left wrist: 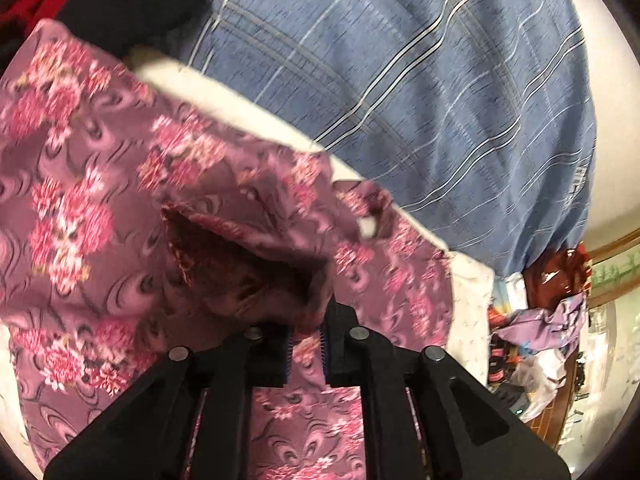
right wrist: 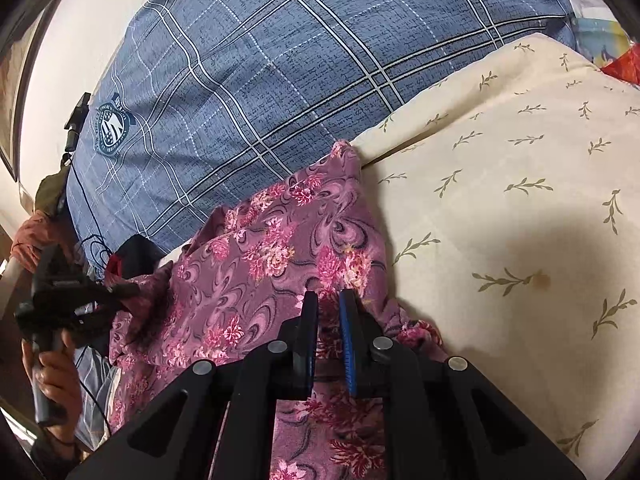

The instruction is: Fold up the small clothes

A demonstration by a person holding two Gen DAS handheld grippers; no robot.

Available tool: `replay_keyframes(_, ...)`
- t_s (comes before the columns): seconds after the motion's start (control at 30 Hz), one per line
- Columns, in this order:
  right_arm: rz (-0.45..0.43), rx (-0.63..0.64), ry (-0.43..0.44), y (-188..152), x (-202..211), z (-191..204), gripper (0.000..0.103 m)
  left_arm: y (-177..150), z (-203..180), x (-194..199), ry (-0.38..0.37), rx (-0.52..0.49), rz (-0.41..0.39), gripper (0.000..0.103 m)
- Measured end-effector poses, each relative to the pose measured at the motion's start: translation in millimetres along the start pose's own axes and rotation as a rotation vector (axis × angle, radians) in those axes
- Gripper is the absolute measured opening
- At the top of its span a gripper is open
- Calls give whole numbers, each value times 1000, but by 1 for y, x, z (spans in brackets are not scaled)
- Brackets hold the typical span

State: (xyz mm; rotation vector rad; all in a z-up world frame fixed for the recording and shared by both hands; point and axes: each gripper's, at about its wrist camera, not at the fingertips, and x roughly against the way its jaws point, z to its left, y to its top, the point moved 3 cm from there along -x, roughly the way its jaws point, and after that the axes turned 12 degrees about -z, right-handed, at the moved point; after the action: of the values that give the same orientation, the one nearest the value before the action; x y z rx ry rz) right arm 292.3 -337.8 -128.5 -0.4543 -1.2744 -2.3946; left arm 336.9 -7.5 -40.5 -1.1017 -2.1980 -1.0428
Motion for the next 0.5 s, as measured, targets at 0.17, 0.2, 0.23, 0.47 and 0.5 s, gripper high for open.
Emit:
replay_keyframes(0.17,10,15,-23,0,-1,2,12,-3,26,53,-75,46,-83,60)
replay_keyframes(0.2,18,28,-37,1,-1,4,12,-4,32,66,-60,55,-122,64)
replay_keyframes(0.23,26,45,-58,2,-1,8,14,-5,41,79,-33,64,-169,70)
replay_keyframes(0.47,112,205,61,-4,-25,118,55,-7,98,108,21,141,-270,72)
replay_keyframes(0.5,134,245,83,-10,-31,137,56,-7,100,106,19,145,-262,72)
